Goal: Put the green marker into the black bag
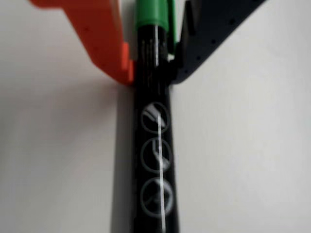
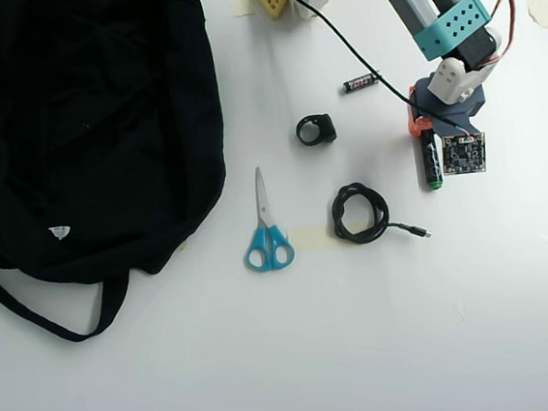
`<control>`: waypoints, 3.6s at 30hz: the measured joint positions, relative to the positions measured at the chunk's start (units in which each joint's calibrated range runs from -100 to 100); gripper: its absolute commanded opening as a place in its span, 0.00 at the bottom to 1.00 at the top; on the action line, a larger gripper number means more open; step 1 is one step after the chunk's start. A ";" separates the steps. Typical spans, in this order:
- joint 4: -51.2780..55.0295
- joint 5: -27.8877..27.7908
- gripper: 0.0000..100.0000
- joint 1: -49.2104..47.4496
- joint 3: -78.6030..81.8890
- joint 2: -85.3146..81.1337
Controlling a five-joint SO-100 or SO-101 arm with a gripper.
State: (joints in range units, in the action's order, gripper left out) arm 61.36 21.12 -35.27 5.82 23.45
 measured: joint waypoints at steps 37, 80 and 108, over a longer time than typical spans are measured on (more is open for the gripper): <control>8.76 0.15 0.02 0.00 -1.89 -9.05; 10.73 -11.77 0.02 27.26 17.37 -67.00; 0.26 -13.97 0.02 79.79 17.77 -58.78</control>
State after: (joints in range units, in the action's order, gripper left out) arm 61.61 7.16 44.53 23.58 -35.33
